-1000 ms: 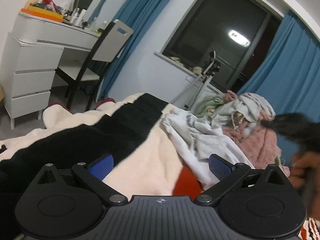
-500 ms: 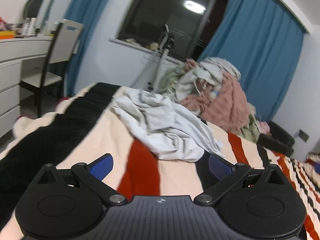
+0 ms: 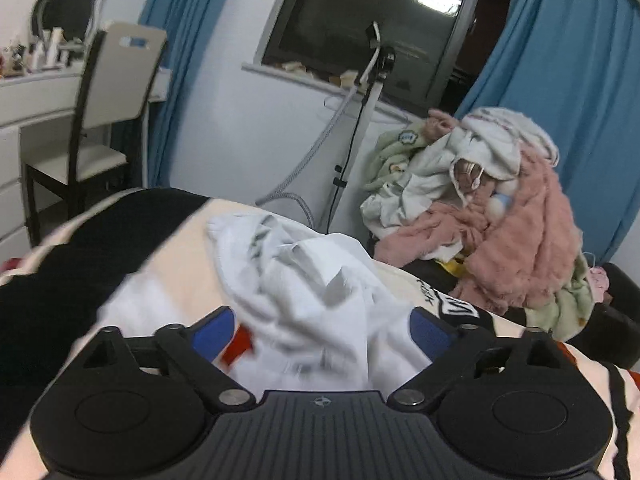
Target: Fold clothes
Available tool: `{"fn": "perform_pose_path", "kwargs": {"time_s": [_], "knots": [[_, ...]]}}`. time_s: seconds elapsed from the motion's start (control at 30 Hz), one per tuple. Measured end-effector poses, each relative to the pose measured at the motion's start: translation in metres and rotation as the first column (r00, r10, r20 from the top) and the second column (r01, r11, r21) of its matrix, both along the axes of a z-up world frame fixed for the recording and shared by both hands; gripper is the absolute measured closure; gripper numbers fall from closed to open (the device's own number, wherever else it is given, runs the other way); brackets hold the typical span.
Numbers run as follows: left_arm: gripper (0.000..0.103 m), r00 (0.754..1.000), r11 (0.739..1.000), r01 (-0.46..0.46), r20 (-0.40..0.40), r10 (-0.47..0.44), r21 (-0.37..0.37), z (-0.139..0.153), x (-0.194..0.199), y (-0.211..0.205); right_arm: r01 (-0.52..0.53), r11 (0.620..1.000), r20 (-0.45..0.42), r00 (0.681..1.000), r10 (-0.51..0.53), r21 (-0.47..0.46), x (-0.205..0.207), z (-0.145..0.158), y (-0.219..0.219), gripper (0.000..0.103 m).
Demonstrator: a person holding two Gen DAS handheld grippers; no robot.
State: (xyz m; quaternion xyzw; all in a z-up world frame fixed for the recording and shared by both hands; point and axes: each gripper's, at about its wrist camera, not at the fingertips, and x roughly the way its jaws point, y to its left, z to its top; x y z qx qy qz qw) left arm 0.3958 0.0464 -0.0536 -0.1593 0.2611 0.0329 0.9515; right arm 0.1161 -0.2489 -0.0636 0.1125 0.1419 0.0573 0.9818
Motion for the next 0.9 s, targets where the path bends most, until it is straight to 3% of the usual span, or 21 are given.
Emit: {"fn": "perform_pose_path", "kwargs": {"time_s": [0.13,0.2,0.3,0.47,0.6,0.73,0.8,0.9], "knots": [[0.088,0.994,0.999,0.033,-0.105,-0.034,-0.006,-0.017,0.047,-0.008,0.004,1.000,-0.007,1.000,-0.004,0.014,0.023,-0.021,-0.010,0.009],[0.091,0.998,0.999,0.039,-0.059,-0.037,0.026,-0.012,0.041,-0.012,0.008,1.000,-0.001,1.000,-0.007,0.025,0.029,-0.026,-0.015,0.009],[0.092,0.991,0.984,0.111,0.061,-0.120,0.137,0.012,0.003,-0.031,0.038,0.998,0.017,0.999,-0.039,0.043,0.030,-0.027,-0.024,0.009],[0.093,0.942,0.942,0.250,0.170,-0.291,0.226,0.053,-0.096,-0.067,0.093,0.993,0.077,0.992,-0.099,0.078,0.019,-0.017,-0.040,0.009],[0.093,0.888,0.896,0.356,0.204,-0.412,0.264,0.066,-0.183,-0.102,0.116,0.991,0.128,0.984,-0.124,0.072,-0.001,-0.004,-0.045,0.009],[0.093,0.827,0.854,0.455,0.235,-0.510,0.252,0.064,-0.286,-0.129,0.130,0.990,0.198,0.970,-0.138,0.054,-0.027,0.015,-0.051,0.009],[0.093,0.809,0.841,0.486,0.241,-0.536,0.239,0.058,-0.333,-0.136,0.134,0.990,0.227,0.964,-0.141,0.044,-0.042,0.026,-0.053,0.009],[0.093,0.807,0.833,0.522,0.211,-0.552,0.181,0.040,-0.387,-0.141,0.135,0.990,0.248,0.958,-0.143,0.048,-0.064,0.042,-0.057,0.009]]}}
